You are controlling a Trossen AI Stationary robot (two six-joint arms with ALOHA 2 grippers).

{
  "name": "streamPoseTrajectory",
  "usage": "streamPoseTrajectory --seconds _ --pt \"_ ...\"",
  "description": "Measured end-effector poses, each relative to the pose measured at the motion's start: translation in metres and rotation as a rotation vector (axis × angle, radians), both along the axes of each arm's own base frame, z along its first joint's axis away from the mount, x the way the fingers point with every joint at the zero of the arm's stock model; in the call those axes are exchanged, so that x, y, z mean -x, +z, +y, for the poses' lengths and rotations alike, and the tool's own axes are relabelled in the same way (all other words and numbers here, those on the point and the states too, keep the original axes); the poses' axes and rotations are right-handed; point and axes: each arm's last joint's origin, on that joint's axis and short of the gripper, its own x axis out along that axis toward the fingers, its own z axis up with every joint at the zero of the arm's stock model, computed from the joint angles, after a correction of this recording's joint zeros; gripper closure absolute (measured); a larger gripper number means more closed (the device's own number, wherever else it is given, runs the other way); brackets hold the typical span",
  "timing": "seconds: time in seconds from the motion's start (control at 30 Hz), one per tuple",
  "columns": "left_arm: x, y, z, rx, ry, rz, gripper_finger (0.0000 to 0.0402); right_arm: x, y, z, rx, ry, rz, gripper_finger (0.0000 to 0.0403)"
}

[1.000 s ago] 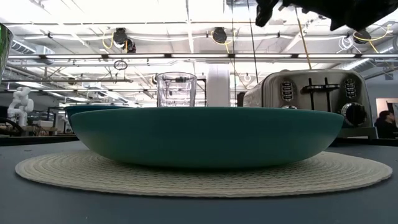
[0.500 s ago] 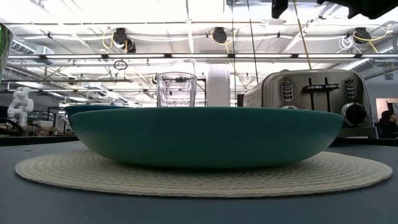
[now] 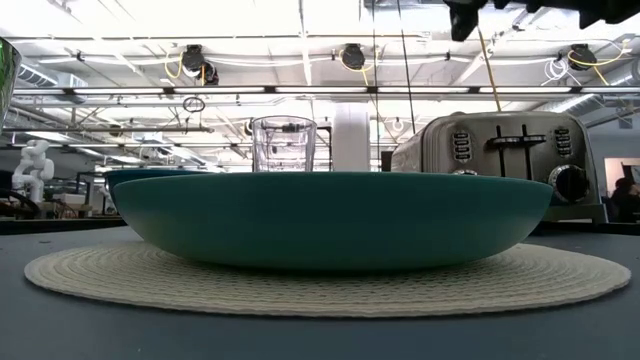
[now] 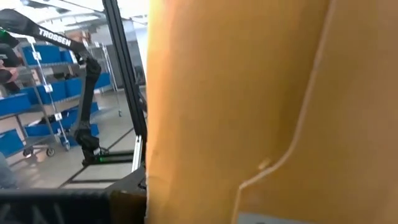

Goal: Arrange a breakfast setting
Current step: Pour the cereal into the blue bowl

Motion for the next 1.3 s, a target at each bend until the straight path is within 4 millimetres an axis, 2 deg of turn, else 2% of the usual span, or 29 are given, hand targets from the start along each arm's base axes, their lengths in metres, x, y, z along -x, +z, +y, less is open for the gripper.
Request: streamPoseTrajectory --seconds 0.17,0.37,0.57,0.67,0.87,1.3 --pt "0.002 -0.049 -0.005 0.050 0.035 0.041 0.0243 0.000 -0.006 0.000 0.004 0.001 0.065 0.0219" --pt "0.006 -0.107 -0.009 0.120 0.035 0.001 0.0243 0.000 -0.013 0.000 0.008 0.002 0.134 0.0219" --pt "0.003 -0.153 -0.012 0.161 0.025 -0.060 0.0243 0.000 -0.019 0.000 0.012 0.002 0.201 0.0220" --pt "0.001 -0.169 -0.014 0.169 0.024 -0.071 0.0243 0.001 -0.021 0.000 0.025 0.002 0.218 0.0220" --pt "-0.002 -0.186 -0.016 0.182 0.026 -0.081 0.0243 0.000 -0.024 0.000 0.045 0.004 0.239 0.0220" --pt "-0.004 -0.184 -0.017 0.183 0.012 -0.108 0.0243 -0.004 -0.030 0.000 0.085 -0.001 0.275 0.0220"
